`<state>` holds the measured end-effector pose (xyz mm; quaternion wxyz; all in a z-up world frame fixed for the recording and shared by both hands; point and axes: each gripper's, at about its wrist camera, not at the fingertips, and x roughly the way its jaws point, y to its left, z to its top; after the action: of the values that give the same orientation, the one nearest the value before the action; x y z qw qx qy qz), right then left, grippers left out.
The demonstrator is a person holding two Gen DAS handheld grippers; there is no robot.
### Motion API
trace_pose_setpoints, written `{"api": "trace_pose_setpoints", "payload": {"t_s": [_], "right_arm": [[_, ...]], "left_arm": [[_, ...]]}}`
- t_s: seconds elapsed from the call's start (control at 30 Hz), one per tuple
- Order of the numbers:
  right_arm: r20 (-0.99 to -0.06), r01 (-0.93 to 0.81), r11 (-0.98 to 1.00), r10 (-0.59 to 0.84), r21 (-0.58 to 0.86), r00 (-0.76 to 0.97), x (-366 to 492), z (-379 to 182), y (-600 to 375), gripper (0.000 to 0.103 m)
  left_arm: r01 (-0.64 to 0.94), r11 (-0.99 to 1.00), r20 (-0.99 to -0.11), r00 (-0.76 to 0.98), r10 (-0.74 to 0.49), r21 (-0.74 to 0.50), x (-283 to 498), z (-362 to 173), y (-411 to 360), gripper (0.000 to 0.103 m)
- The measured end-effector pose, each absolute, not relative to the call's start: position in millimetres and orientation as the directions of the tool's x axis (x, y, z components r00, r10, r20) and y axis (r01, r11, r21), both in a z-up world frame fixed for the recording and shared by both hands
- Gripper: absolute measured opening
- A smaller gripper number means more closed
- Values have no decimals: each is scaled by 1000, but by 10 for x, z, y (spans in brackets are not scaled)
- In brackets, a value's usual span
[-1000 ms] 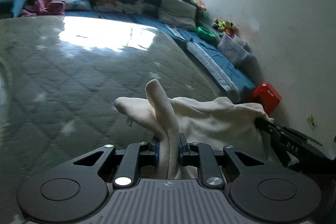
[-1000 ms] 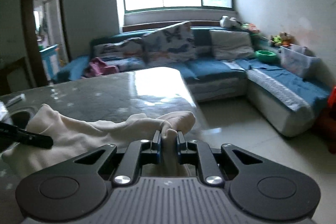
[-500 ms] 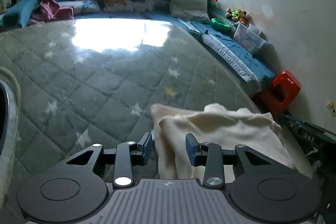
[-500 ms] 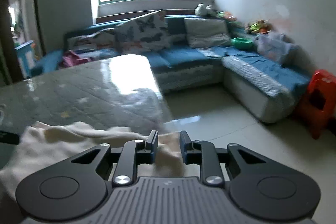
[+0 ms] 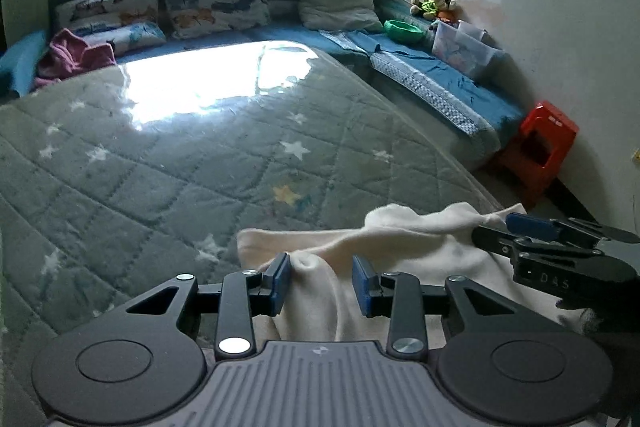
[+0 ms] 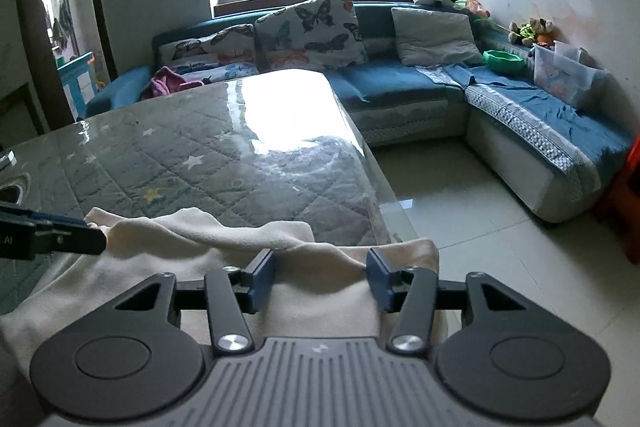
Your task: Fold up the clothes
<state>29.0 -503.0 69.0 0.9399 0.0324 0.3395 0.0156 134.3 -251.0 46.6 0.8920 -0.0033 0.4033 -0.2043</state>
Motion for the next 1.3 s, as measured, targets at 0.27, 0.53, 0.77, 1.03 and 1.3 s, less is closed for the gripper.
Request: {"api": "trace_pose_setpoints", "payload": {"t_s": [0.27,0.53,0.77,1.03,1.3], "right_arm": [[-639,-10,998,46,60,768,288,699,-5030,59],[-642,2,999,26,42,766,317,717,-5025,63],[-624,-22,997,63,72,779,173,786,-4994,64],[-631,-81,994,113,79,768,-51,800,-4861,64],[-639,-100,994,110,52,761,-450,808,-4824,64]], "left_arm": [[376,914,-688,625,-370,-150,1225,603,-2548,38],[430,886,-666,611,-428,-175,1203,617,-2621,37],[403,902,-712,587,-385,-155,1260,373,-2585,36],[385,914,-709,610,-354,-124,1206,368,-2487,37],[387,916,-697,630,-343,-101,1082,430,-2440,38]]}}
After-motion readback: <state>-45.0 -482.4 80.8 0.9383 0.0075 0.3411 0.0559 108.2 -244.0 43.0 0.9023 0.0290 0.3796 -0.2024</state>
